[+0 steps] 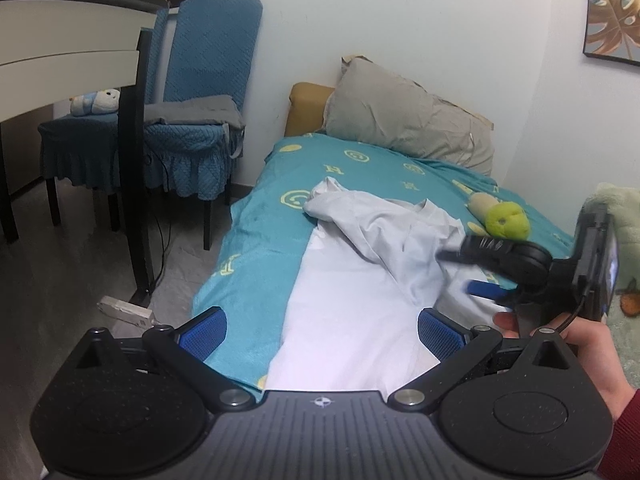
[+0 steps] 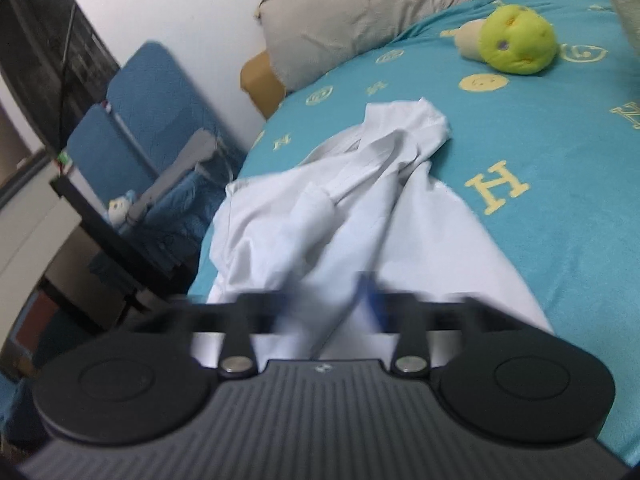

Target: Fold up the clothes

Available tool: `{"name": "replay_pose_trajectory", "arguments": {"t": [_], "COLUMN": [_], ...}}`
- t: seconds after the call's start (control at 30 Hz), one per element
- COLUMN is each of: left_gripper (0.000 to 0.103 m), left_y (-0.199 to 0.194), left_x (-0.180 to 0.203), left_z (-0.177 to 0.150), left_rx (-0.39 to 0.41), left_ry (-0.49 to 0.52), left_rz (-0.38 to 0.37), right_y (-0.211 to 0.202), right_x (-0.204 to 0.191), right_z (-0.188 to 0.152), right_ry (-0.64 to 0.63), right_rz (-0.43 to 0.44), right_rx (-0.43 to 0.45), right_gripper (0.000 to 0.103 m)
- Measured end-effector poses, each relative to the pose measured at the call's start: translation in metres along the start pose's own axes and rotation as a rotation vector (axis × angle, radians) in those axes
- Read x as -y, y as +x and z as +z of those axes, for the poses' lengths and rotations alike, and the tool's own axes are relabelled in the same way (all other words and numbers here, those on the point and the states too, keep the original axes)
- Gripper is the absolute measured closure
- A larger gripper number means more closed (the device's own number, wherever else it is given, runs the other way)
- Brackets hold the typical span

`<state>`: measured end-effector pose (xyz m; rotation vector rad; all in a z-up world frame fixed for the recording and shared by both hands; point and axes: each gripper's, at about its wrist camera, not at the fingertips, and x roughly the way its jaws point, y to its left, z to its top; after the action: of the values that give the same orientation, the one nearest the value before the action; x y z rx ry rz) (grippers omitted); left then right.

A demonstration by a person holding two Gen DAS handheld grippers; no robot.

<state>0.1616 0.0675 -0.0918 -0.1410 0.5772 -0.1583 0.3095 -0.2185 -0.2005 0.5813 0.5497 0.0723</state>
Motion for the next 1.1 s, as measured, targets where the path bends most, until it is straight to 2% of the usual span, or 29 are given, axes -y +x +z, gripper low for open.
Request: {"name": "replay_pose_trajectory", "arguments": {"t": [0.07, 0.23, 0.33, 0.37, 0.4, 0.43, 0.47, 0.53, 0.6, 0.73, 0.87, 0.9, 0.93, 1.0, 1.03, 1.1], "left_gripper": [0.0, 0.0, 0.0, 0.0, 0.0, 0.0, 0.0, 0.0, 0.0, 0.0, 0.0, 0.0, 0.0, 0.0, 0.0, 0.0], "left_y": [0.001, 0.001, 0.002, 0.003, 0.004, 0.004, 0.004, 0.005, 0.004, 0.004, 0.001, 0.0, -0.003, -0.009, -0.012, -0.02], "left_x": [0.002, 0.005, 0.003, 0.002, 0.002, 0.001, 0.0, -0.001, -0.001, 0.003, 0.006, 0.008, 0.009, 0.013, 0.016, 0.02], "left_z": [-0.001, -0.003, -0.003, -0.004, -0.004, -0.003, -0.003, -0.002, -0.001, -0.002, -0.003, -0.003, -0.003, -0.003, -0.003, -0.003], "left_rx": [-0.006, -0.001, -0.009, -0.011, -0.014, -0.016, -0.017, -0.017, -0.014, -0.008, 0.003, 0.008, 0.017, 0.036, 0.046, 0.064], "left_ry": [0.006, 0.019, 0.011, 0.008, 0.003, -0.001, -0.005, -0.012, -0.01, 0.016, 0.033, 0.039, 0.049, 0.072, 0.083, 0.1], "left_rz": [-0.002, 0.002, 0.007, 0.008, 0.008, 0.006, 0.004, 0.0, -0.003, -0.001, 0.002, 0.002, 0.006, 0.014, 0.015, 0.012], "right_y": [-0.008, -0.001, 0.012, 0.018, 0.023, 0.024, 0.019, 0.01, 0.002, 0.003, 0.001, -0.001, -0.005, -0.019, -0.03, -0.051], "right_x": [0.001, -0.001, -0.008, -0.009, -0.008, -0.006, -0.006, -0.006, -0.005, 0.011, 0.018, 0.014, 0.009, -0.003, -0.009, -0.022], "right_z": [-0.001, -0.001, -0.005, -0.007, -0.008, -0.008, -0.008, -0.007, -0.005, -0.007, -0.005, -0.002, 0.0, 0.005, 0.007, 0.011], "right_ry": [0.0, 0.0, -0.041, -0.039, -0.031, -0.027, -0.032, -0.042, -0.044, 0.027, 0.082, 0.075, 0.057, 0.015, -0.005, -0.052], "right_rz": [0.003, 0.02, -0.005, -0.019, -0.034, -0.048, -0.055, -0.068, -0.087, -0.149, -0.126, -0.127, -0.136, -0.141, -0.132, -0.117], "right_rx": [0.064, 0.048, 0.006, -0.021, -0.044, -0.048, -0.027, 0.015, 0.049, 0.011, -0.005, -0.014, -0.02, -0.001, 0.018, 0.025], "right_gripper": [0.018, 0.019, 0.037, 0.05, 0.077, 0.088, 0.094, 0.098, 0.098, 0.098, 0.093, 0.087, 0.078, 0.017, 0.008, 0.007]}}
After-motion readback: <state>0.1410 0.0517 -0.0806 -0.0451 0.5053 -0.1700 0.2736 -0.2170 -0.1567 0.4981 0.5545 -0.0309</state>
